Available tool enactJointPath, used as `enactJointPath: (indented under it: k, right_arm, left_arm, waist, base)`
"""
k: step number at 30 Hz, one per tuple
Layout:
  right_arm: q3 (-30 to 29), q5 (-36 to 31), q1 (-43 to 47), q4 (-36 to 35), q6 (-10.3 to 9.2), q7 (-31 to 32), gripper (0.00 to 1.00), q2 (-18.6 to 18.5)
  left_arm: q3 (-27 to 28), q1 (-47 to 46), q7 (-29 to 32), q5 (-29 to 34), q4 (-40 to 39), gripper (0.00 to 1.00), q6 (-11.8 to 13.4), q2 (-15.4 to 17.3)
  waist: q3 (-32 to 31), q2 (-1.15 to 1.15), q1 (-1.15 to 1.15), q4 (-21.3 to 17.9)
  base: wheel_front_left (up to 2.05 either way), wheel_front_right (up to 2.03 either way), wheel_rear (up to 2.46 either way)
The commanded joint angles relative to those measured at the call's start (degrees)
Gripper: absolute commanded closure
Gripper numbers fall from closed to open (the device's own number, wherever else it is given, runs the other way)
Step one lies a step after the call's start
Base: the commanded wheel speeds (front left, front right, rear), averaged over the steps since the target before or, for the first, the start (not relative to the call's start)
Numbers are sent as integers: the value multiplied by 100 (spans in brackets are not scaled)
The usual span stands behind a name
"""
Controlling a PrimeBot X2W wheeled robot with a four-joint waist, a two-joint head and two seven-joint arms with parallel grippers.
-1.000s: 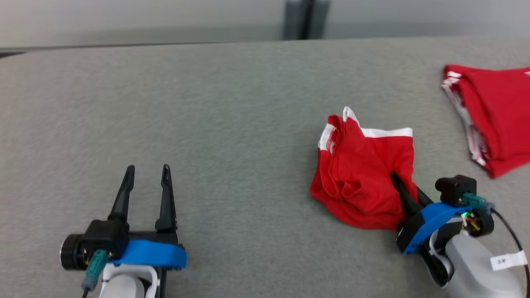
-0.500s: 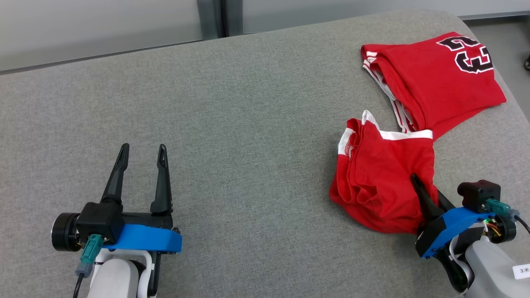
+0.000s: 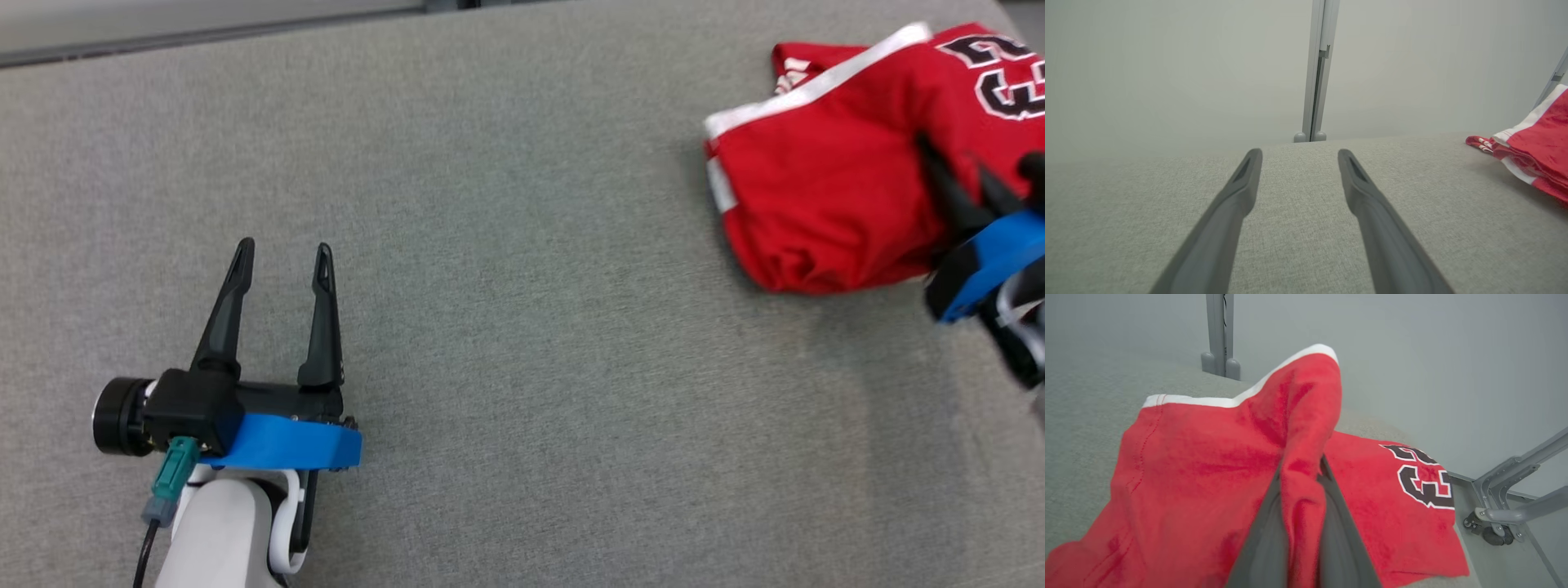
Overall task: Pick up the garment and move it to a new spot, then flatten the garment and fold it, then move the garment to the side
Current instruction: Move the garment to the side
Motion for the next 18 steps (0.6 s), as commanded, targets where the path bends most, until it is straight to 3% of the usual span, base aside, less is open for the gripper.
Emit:
enactJointPath:
  k: [1,11,15,18]
  right_arm:
    - [64,16,-212,52,-2,61,100,-181]
    - [449,847,-1166,402,-2,420,100,-1656]
    - [538,1042,-1553,714,-2,321,100,-1845]
    - [680,1057,-1812,996,-2,306,100,-1782]
  left_arm:
    - [-20,-143,-3,30,-57,0,5,38]
    - [-16,-347,208,146,-659,0,76,262]
    - [-39,-399,346,192,-1005,0,75,346]
    - [-72,-415,426,216,-1202,0,82,380]
  waist:
    - [244,0,0,163]
    - [983,0,0,53]
    - [1161,0,0,-25]
    - [1240,0,0,-42]
  base:
    - [0,0,0]
    - [0,0,0]
    - [0,0,0]
    - [0,0,0]
